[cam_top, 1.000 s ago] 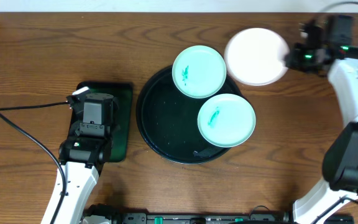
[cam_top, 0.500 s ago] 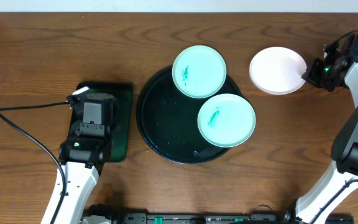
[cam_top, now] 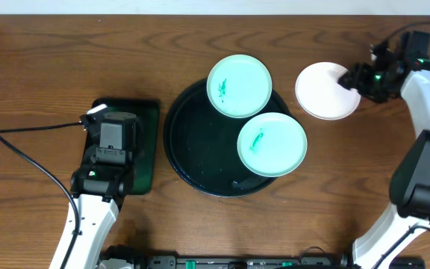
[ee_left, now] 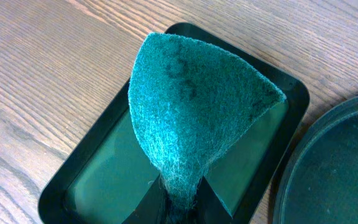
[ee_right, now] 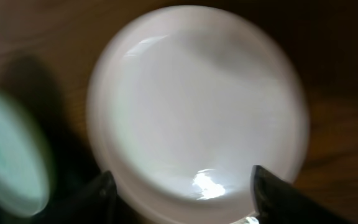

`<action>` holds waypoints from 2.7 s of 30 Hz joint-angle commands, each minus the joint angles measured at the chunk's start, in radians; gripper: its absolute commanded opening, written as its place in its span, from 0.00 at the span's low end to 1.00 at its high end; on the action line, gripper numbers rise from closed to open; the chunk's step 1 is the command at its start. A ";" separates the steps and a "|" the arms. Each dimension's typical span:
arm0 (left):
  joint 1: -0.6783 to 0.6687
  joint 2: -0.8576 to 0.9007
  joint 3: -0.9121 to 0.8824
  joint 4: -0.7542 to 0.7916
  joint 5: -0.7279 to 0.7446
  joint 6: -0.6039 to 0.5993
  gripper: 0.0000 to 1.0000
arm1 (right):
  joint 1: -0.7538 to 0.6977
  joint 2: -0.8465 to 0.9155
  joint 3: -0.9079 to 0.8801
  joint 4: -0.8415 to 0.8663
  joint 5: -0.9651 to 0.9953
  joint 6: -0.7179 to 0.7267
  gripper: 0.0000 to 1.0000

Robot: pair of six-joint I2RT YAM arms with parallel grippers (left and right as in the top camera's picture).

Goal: Clean dirty plates on tray and stack at the side
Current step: 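Carry the white plate right and set it on the table, then move the right gripper to the upper green plate's rim, then scrub the upper green plate with the sponge in the left gripper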

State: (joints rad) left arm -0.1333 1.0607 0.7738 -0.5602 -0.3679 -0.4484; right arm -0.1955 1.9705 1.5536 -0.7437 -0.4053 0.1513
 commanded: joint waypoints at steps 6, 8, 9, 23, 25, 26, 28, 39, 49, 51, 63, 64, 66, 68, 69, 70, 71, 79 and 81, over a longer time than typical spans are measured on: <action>0.004 0.006 0.000 0.005 -0.006 -0.010 0.08 | 0.274 -0.081 0.003 0.044 0.030 -0.046 0.99; 0.004 0.006 0.000 0.004 -0.006 -0.010 0.08 | 0.336 -0.060 0.003 0.077 0.137 -0.004 0.99; 0.004 0.006 0.000 0.004 -0.006 -0.010 0.08 | 0.370 -0.042 0.003 0.100 0.211 0.023 0.99; 0.004 0.006 0.000 0.000 -0.006 -0.009 0.08 | 0.520 0.177 0.003 0.294 0.386 0.112 0.66; 0.004 0.006 0.000 0.000 -0.006 -0.010 0.08 | 0.523 0.182 0.003 0.299 0.385 0.095 0.53; 0.004 0.006 0.000 0.000 -0.006 -0.010 0.08 | 0.525 0.183 0.003 0.301 0.386 0.094 0.44; 0.004 0.006 0.000 0.001 -0.006 -0.009 0.08 | 0.525 0.183 0.003 0.305 0.385 0.095 0.23; 0.004 0.006 0.000 0.002 0.023 -0.009 0.08 | 0.525 0.126 0.004 0.292 0.190 0.090 0.01; 0.003 0.051 0.000 0.111 0.393 -0.009 0.07 | 0.610 0.080 0.002 0.089 0.034 0.069 0.01; 0.003 0.076 0.000 0.138 0.438 -0.009 0.08 | 0.628 0.097 0.001 0.066 0.062 0.069 0.01; -0.095 0.316 0.000 0.375 0.629 -0.051 0.08 | 0.686 0.191 0.001 0.097 0.170 0.074 0.01; -0.125 0.343 0.000 0.405 0.629 -0.051 0.08 | 0.688 0.196 0.001 0.099 0.181 0.077 0.01; -0.179 0.393 0.000 0.455 0.598 -0.051 0.08 | 0.692 0.208 0.001 0.105 0.181 0.080 0.01; -0.231 0.441 0.000 0.495 0.507 -0.051 0.08 | 0.696 0.222 0.001 0.108 0.180 0.080 0.01; -0.255 0.463 0.000 0.509 0.446 -0.051 0.07 | 0.697 0.225 0.001 0.107 0.181 0.080 0.01; -0.278 0.488 0.000 0.522 0.376 -0.051 0.08 | 0.697 0.230 0.001 0.107 0.181 0.080 0.01; -0.295 0.508 0.000 0.533 0.322 -0.051 0.07 | 0.697 0.232 0.001 0.107 0.181 0.080 0.01; -0.335 0.607 0.000 0.605 0.201 -0.050 0.17 | 0.697 0.235 0.001 0.108 0.181 0.080 0.01; -0.335 0.617 0.000 0.618 0.198 -0.050 0.22 | 0.697 0.235 0.001 0.108 0.181 0.080 0.01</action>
State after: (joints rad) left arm -0.4667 1.6634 0.7738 0.0429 -0.1047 -0.4961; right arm 0.4858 2.1666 1.5543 -0.6373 -0.2356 0.2272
